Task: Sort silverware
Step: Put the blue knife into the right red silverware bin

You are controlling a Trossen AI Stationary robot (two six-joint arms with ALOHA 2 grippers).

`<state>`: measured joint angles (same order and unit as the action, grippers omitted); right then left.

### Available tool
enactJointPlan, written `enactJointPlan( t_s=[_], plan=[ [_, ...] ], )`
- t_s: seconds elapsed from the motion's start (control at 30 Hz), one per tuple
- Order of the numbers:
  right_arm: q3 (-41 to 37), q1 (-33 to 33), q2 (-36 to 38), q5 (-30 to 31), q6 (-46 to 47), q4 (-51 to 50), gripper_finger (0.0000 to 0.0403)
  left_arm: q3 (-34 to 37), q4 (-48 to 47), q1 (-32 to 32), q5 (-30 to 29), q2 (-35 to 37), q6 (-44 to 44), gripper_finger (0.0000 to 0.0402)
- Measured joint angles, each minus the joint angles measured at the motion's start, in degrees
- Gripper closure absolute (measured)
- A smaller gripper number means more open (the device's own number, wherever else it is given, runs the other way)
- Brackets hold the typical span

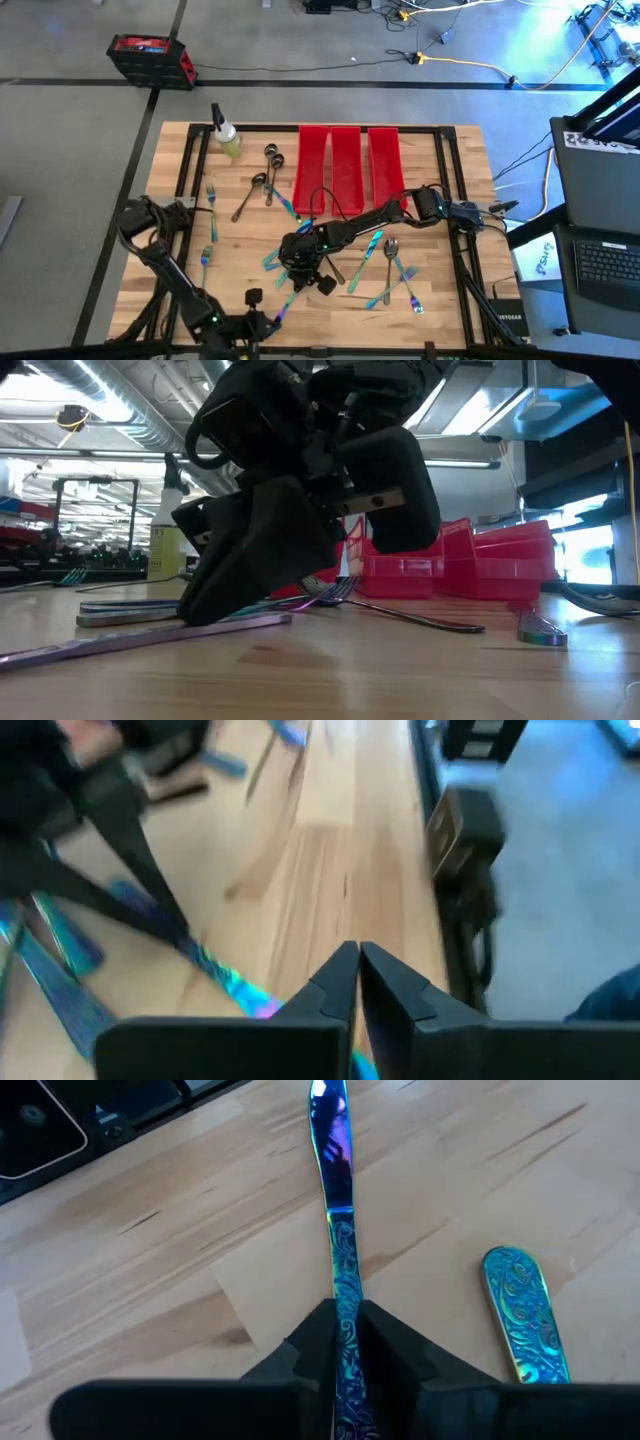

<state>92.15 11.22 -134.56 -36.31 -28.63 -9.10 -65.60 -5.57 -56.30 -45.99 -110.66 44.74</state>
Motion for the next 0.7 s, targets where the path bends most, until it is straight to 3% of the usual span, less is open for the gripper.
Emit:
enactJointPlan(
  t_s=[0.27, 0.47, 0.57, 0.7],
  plan=[
    [0.01, 0.00, 0.00, 0.38, -0.10, 0.07, 0.0370, 0.00, -1.37, -1.40, 1.74, -3.68, 9.18, 0.0402],
    [0.03, 0.00, 0.04, 0.85, -0.16, 0.41, 0.0370, 0.27, -1.14, -2.25, 10.12, -5.34, 17.93, 0.0401],
    [0.05, 0.00, 0.04, 1.00, -0.16, 0.52, 0.0370, 0.28, -0.38, -2.26, 9.81, -5.69, 23.84, 0.0394],
    [0.05, -0.02, 0.04, 1.17, -0.19, 0.59, 0.0370, 0.37, 1.16, -2.73, 5.76, -5.80, 22.41, 0.0360]
  ],
)
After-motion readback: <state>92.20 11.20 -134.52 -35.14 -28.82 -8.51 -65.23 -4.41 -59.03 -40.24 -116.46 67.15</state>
